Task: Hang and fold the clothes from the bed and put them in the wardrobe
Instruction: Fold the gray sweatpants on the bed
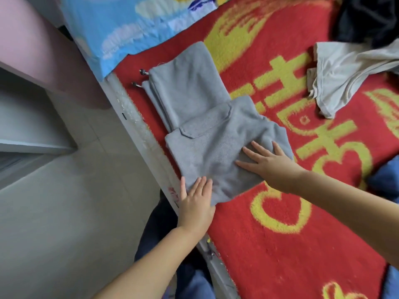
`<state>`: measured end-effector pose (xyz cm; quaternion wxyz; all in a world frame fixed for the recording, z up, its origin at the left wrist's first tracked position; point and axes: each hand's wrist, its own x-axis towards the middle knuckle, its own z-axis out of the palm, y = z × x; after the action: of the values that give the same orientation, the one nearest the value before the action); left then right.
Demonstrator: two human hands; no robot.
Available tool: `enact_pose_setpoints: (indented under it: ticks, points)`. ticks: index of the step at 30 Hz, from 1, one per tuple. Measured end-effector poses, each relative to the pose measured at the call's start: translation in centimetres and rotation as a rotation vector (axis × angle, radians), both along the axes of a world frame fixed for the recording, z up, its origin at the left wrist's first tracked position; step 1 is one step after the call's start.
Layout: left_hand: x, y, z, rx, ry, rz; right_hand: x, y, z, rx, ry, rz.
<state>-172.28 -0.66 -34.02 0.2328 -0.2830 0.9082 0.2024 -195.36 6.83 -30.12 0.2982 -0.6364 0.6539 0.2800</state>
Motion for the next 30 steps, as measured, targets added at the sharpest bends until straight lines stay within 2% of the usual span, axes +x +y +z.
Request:
enact_pose_setpoints:
  ticks: [1, 4, 7, 9, 11, 14, 15, 17, 18, 20, 21, 23, 26, 30]
  points:
    - [0.0, -0.6, 1.2, 0.07, 0.034, -0.004, -0.3, -1.2, 1.6, 0.089, -0.031, 0.02]
    - [0.3, -3.3, 6.0, 0.438, 0.155, 0.126, -1.5, -4.9, 6.7, 0.341, -0.145, 0.041]
    - [0.0, -9.0, 9.5, 0.69, 0.22, 0.294, -3.2, -9.5, 10.9, 0.445, -0.215, 0.035]
    - [-0.6, -14.3, 10.3, 0.747, 0.292, 0.407, -5.1, -13.4, 11.9, 0.279, -0.205, -0.054]
    - [-1.6, -19.6, 9.9, 0.783, 0.434, 0.559, -7.3, -17.3, 11.5, -0.043, -0.195, -0.167]
    - [-3.9, -25.2, 6.3, 0.755, 0.678, 0.891, -10.1, -21.9, 8.1, -0.595, -0.296, -0.564]
    - [-4.9, -26.5, 4.5, 0.735, 0.735, 1.022, -10.4, -22.9, 6.6, -0.708, -0.376, -0.724]
    - [-6.8, -27.6, 1.1, 0.74, 0.779, 1.283, -10.0, -23.9, 3.2, -0.695, -0.533, -1.035]
    - [-7.6, -27.4, -0.3, 0.723, 0.737, 1.377, -9.4, -23.9, 1.4, -0.603, -0.543, -1.095]
    - [-8.4, -25.6, -2.3, 0.611, 0.59, 1.458, -7.6, -23.2, -2.1, -0.415, -0.358, -1.016]
    - [-8.5, -24.3, -2.8, 0.571, 0.559, 1.481, -6.8, -22.8, -3.4, -0.408, -0.245, -0.993]
    - [-8.9, -22.1, -3.1, 0.543, 0.58, 1.526, -5.1, -22.1, -4.8, -0.521, -0.11, -1.046]
    - [-9.6, -20.6, -2.7, 0.456, 0.609, 1.551, -4.0, -21.4, -5.4, -0.706, -0.026, -1.114]
    - [-10.3, -21.1, -2.5, 0.289, 0.627, 1.452, -7.4, -21.8, -5.5, -0.731, -0.152, -1.348]
